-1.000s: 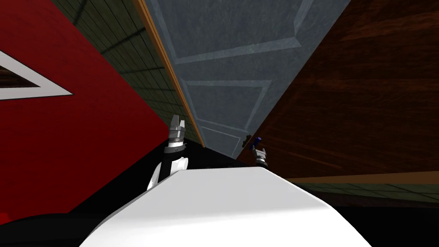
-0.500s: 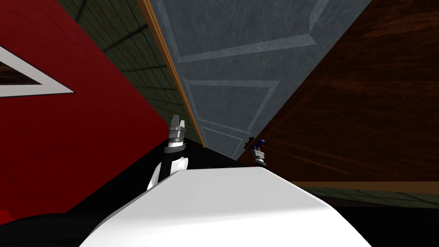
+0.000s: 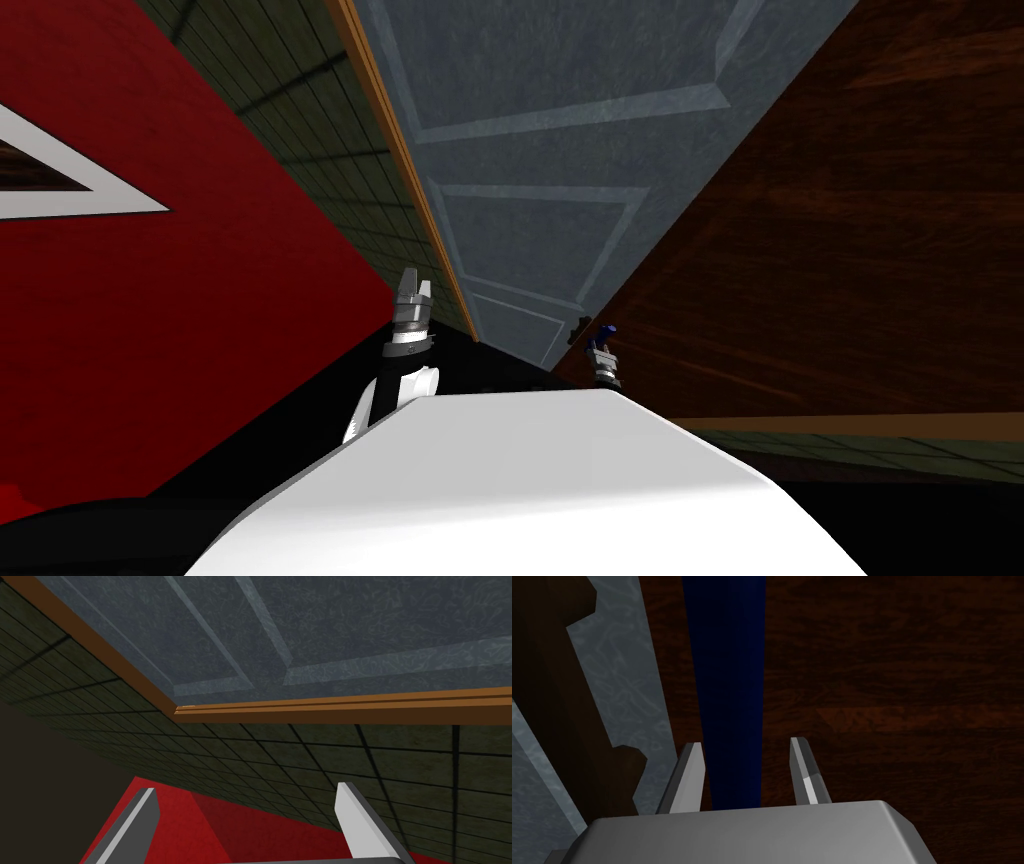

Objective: Pull the door open

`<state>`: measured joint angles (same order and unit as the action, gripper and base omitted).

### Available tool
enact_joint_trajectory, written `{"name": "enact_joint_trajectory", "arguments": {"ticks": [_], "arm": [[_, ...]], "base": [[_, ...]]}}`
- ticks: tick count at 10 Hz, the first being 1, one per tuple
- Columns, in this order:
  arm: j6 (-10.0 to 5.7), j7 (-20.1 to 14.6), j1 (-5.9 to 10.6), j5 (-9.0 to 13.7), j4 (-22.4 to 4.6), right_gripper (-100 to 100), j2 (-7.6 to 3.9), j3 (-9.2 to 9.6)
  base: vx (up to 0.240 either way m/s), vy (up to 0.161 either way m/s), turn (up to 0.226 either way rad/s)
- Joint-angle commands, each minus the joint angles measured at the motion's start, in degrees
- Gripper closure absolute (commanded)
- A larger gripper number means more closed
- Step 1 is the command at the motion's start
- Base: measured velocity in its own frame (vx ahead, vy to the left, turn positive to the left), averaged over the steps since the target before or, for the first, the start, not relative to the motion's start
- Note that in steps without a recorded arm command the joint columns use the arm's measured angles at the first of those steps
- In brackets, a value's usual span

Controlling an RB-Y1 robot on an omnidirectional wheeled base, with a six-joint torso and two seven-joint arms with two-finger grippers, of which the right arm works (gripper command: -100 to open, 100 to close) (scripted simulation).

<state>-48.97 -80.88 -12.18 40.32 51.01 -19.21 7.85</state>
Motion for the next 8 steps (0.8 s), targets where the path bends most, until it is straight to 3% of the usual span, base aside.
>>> {"name": "enact_joint_trajectory", "arguments": {"ticks": [1, 3, 8], "arm": [[0.07, -0.07, -1.82, 0.45, -0.61, 100, -0.53, -0.68], [0.05, -0.05, -2.79, 0.73, -1.19, 100, -0.88, -1.10], [0.03, -0.02, -3.38, 0.92, -1.56, 100, -1.10, -1.36]], "base": [[-0.120, 0.032, -0.001], [-0.104, 0.006, -0.066], [-0.066, 0.006, -0.010]]}}
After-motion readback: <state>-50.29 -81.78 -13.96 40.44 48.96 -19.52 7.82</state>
